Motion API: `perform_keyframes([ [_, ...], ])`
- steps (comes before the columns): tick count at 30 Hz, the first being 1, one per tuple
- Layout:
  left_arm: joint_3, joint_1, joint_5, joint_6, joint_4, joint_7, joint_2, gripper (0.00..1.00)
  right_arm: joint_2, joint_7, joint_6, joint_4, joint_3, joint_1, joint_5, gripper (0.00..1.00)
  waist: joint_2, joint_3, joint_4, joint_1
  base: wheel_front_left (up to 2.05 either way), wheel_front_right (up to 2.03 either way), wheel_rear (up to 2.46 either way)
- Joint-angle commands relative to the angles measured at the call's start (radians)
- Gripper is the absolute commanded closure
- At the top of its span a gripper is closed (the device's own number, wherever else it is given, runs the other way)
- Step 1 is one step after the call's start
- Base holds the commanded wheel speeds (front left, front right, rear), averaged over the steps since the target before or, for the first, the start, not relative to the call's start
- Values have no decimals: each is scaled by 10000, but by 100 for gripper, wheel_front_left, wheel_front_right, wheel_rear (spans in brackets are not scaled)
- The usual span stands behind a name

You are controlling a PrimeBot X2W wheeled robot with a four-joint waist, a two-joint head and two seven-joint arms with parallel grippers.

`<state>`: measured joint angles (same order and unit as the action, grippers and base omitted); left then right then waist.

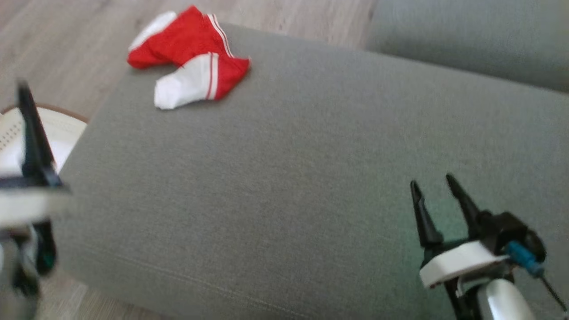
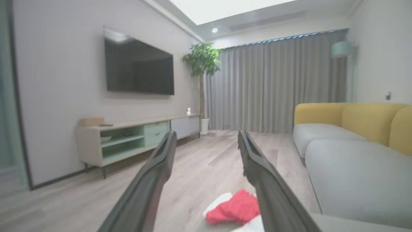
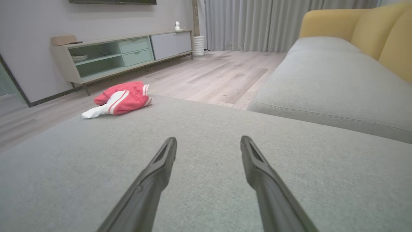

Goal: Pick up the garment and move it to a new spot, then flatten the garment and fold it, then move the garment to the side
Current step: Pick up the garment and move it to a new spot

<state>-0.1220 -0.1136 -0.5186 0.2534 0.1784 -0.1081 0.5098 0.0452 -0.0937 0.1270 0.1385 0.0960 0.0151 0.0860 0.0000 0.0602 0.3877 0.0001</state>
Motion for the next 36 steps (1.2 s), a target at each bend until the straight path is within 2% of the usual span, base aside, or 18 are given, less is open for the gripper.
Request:
perform_keyframes([
  [1, 532, -1591, 67, -211, 376, 319, 653, 0, 51, 105, 37, -652, 57, -596, -216, 0, 0, 782, -448, -1, 0, 0, 0],
  [6, 419, -4388, 57, -844, -615, 1389, 1531, 0, 51, 599, 37, -1685, 39, -913, -697, 0, 0, 1832, -1076, -1, 0, 0, 0],
  [9, -27, -5835, 382, -1343, -1617, 2082, 2070, 0, 51, 931, 37, -2443, 26, -1114, -999, 0, 0, 2516, -1477, -1, 0, 0, 0],
  [14, -409, -7753, -172, -1955, -3856, 3041, 1790, 0, 51, 1440, 37, -3575, 112, -1343, -1448, 0, 0, 3594, -2043, -1, 0, 0, 0],
  [21, -1043, -8739, -760, -2748, -6656, 4133, 1170, 0, 51, 1946, 37, -4755, 76, -1361, -1902, 0, 0, 4803, -2391, -1, 0, 0, 0],
  [35, -1749, -9715, -1004, -3461, -10073, 4162, 98, 1, 51, 2212, 37, -5700, -294, -1344, -2224, 0, 0, 5996, -2404, -1, 0, 0, 0],
  [36, -1816, -9854, -1107, -3564, -10416, 4198, -41, 52, 51, 2206, 37, -5714, -316, -1352, -2219, 0, 0, 6028, -2392, -1, 0, 0, 0],
])
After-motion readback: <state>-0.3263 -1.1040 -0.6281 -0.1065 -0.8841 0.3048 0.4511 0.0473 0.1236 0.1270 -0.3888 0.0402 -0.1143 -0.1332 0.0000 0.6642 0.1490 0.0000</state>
